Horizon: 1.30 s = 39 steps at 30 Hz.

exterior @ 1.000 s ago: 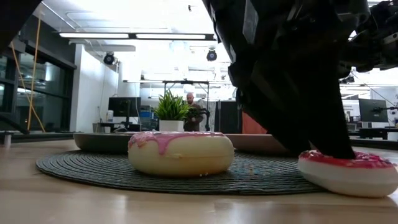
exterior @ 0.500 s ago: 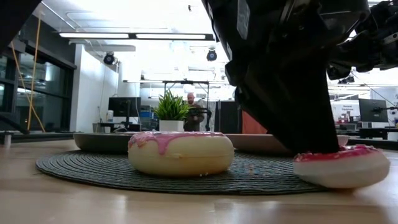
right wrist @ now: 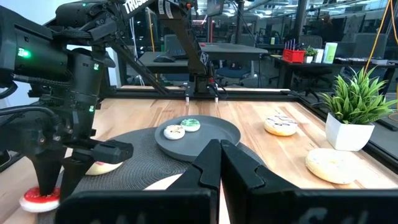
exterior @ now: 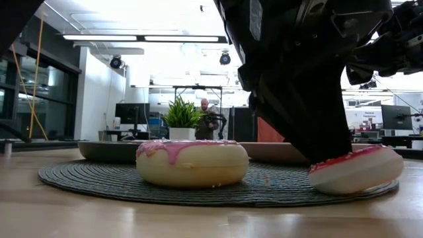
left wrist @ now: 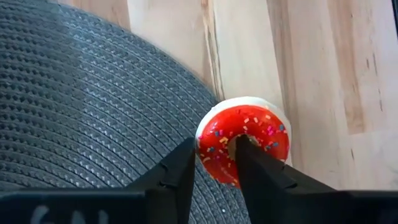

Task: Pick & Place donuts
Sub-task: Put the small red donut on the gray plate

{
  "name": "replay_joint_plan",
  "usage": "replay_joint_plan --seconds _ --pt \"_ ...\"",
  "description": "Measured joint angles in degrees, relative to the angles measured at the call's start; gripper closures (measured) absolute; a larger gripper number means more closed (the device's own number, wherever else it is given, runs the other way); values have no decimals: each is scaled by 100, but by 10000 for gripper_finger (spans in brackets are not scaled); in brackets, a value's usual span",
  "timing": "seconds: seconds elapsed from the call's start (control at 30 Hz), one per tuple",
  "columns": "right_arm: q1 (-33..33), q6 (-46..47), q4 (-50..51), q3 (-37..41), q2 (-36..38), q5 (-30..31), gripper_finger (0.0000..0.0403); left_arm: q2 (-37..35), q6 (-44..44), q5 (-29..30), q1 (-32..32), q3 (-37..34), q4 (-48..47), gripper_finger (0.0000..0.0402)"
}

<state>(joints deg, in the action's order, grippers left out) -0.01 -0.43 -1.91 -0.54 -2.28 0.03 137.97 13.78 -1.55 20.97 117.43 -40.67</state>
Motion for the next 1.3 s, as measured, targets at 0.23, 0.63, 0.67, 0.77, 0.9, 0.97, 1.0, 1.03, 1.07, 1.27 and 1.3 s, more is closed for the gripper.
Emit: replay_joint_plan --seconds 0.23,0.63,0.67,0.77,0.9,0.97,1.0,1.03,1.07,1.27,1.3 --pt "1 0 0 -1 1 0 402 -2 0 -48 0 246 -218 315" --pt "0 0 0 -2 2 -2 402 -2 17 55 -123 1361 -1275 337" --pt "0 0 0 0 2 0 402 -2 63 89 -146 1486 -1450 338" --pt "0 -1 0 -2 2 -2 402 -14 299 221 -204 1763 -1956 339" --pt "2 0 0 -2 2 -2 402 -157 655 368 -306 1691 -2299 339" --pt "1 0 0 0 2 -2 402 -171 769 491 -351 1691 -2569 339" --pt "0 -1 -1 -1 2 -2 402 -195 796 541 -382 1682 -2758 339" --pt "1 0 0 -2 2 -2 402 -216 838 560 -417 1680 -2898 339" --pt "1 -1 0 -1 2 -2 402 -239 884 617 -452 1682 -2975 339" --pt "0 0 0 -2 2 -2 402 -370 1051 877 -704 1687 -3558 339" --pt "2 -1 0 -2 2 -2 402 -408 1053 928 -747 1685 -3678 339"
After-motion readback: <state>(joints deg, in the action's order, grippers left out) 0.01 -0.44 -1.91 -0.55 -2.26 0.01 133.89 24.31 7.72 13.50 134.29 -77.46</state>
